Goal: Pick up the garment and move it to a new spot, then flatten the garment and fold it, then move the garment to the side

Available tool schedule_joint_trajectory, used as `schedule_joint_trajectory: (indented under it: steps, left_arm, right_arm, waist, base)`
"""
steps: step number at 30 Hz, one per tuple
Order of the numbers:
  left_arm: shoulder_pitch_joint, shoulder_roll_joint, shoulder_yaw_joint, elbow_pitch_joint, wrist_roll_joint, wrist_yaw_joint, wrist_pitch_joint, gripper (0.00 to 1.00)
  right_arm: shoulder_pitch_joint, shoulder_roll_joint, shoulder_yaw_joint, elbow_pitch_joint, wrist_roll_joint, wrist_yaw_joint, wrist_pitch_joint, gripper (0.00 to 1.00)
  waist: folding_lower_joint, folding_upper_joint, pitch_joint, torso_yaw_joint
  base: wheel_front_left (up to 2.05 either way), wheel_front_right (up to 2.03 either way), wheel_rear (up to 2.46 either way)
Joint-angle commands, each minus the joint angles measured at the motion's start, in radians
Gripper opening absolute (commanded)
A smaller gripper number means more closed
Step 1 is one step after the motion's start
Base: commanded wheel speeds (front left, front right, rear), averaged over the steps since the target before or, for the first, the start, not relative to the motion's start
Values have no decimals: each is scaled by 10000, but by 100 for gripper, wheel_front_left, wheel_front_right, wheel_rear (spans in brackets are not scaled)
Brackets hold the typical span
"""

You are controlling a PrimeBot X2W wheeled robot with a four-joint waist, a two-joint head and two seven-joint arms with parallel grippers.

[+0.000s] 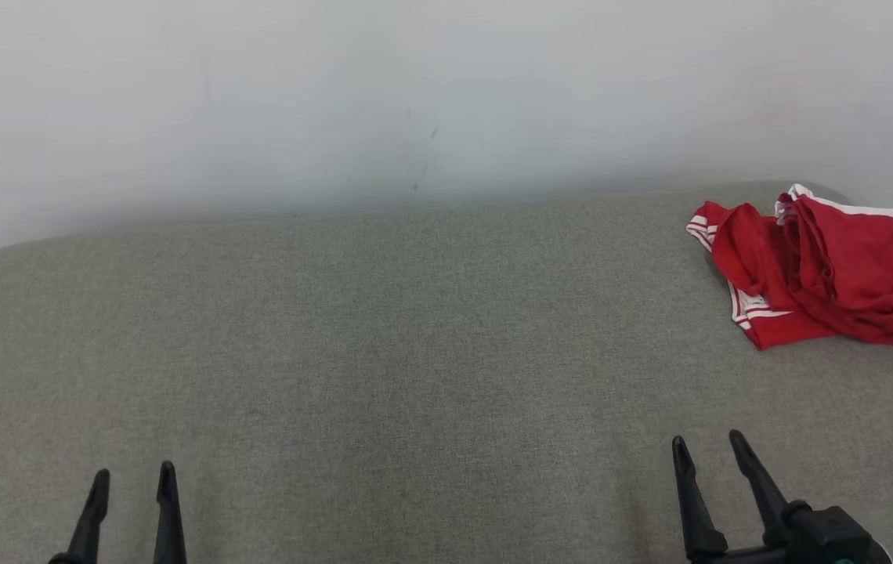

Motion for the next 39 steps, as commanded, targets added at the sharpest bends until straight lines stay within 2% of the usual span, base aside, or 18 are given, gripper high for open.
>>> schedule_joint_trajectory:
  steps: [1,5,39]
  left_arm:
    - [13,-12,-2,56,-10,4,2,0]
    - [57,-114,-4,462,-107,8,48,0]
    - [-785,-144,-89,959,-5992,-94,1563,0]
  right_arm:
    - [11,2,8,65,4,0,0,0]
    - [190,5,31,386,84,0,16,0]
    - [-438,-114,-476,380,6211,-7,1351,0]
  waist:
    - [1,0,-4,5]
    - [1,0,-4,8]
    - [1,0,62,116]
  base:
    - [0,0,0]
    - [0,0,0]
    - [0,0,0]
